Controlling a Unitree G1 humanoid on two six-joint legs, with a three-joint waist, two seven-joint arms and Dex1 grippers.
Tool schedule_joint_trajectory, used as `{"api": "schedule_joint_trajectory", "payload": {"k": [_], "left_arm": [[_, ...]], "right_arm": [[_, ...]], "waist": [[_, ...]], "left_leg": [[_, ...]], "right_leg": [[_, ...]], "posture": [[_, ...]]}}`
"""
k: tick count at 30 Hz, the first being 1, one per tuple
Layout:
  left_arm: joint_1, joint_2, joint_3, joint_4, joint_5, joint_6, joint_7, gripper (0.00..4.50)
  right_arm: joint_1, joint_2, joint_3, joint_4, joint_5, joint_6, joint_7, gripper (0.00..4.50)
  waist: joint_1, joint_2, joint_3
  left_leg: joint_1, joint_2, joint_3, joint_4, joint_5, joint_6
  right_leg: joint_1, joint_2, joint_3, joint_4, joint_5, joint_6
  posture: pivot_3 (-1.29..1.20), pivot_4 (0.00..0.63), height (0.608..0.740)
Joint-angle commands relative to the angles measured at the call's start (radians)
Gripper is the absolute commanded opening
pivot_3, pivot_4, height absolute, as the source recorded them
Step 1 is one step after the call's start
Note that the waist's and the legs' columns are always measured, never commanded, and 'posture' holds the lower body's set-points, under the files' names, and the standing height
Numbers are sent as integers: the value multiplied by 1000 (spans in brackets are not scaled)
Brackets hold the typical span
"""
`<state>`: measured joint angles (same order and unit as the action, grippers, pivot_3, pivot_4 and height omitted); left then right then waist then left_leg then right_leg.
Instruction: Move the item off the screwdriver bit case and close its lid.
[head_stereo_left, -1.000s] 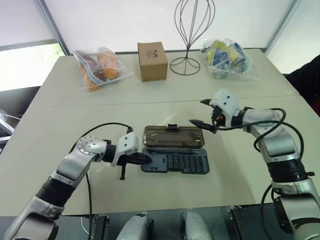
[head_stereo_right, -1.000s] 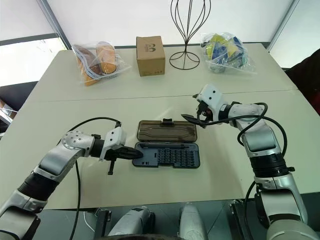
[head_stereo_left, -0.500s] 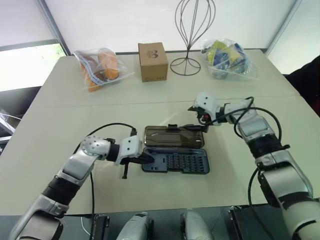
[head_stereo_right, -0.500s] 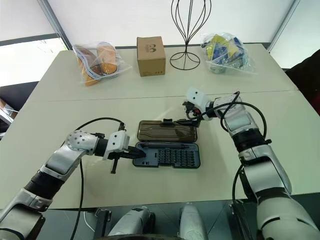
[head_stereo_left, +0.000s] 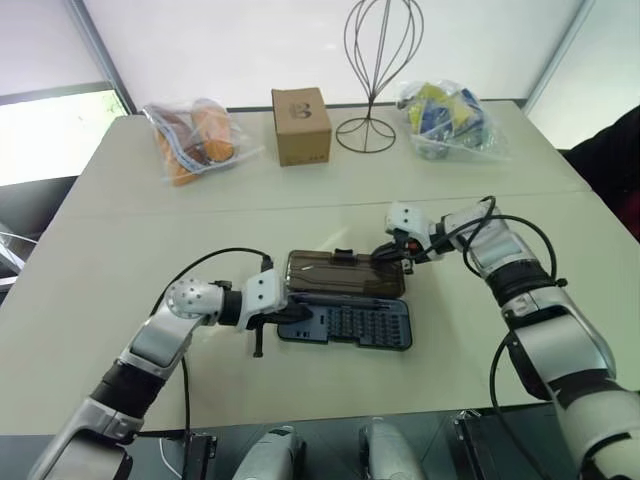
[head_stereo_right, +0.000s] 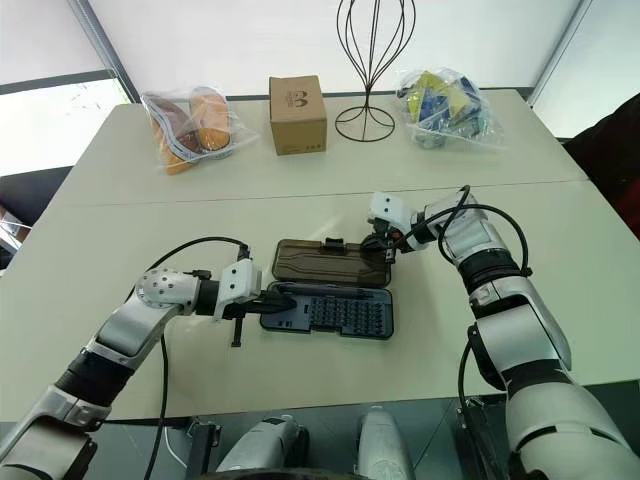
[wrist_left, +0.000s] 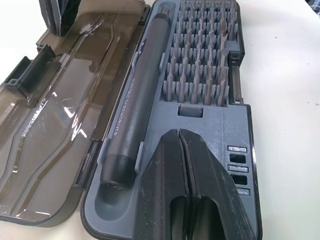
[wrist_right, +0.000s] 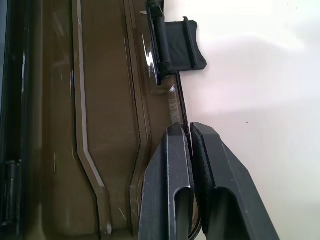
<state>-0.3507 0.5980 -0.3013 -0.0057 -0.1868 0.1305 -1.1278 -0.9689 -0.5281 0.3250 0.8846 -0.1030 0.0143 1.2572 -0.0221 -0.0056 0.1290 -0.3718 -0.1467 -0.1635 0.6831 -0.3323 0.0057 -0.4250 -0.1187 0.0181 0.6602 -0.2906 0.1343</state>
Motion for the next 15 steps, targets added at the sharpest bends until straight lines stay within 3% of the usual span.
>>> {"api": "schedule_joint_trajectory", "payload": {"k": [1, 7, 15], "left_arm": [[32, 2, -4, 5, 14, 38, 12, 0], [50, -5, 8, 0, 3, 49, 13, 0], [39, -10, 21, 1, -28, 78, 3, 0]], "right_arm": [[-3, 3, 32, 45, -87, -156, -110, 74], [26, -80, 6, -126, -172, -420, -307, 74], [232, -177, -93, -587, -148, -269, -357, 74]], "waist": [[-1, 0, -1], [1, 1, -1], [13, 2, -1]], "left_leg": [[0, 0, 0, 0, 0, 0], [1, 0, 2, 1, 1, -2], [-2, -1, 0, 1, 1, -2]], "right_leg": [[0, 0, 0, 0, 0, 0], [0, 0, 1, 2, 0, 0], [-2, 0, 1, 3, 0, 0]], "posture": [[0, 150, 740], [0, 150, 740], [0, 150, 740]]}}
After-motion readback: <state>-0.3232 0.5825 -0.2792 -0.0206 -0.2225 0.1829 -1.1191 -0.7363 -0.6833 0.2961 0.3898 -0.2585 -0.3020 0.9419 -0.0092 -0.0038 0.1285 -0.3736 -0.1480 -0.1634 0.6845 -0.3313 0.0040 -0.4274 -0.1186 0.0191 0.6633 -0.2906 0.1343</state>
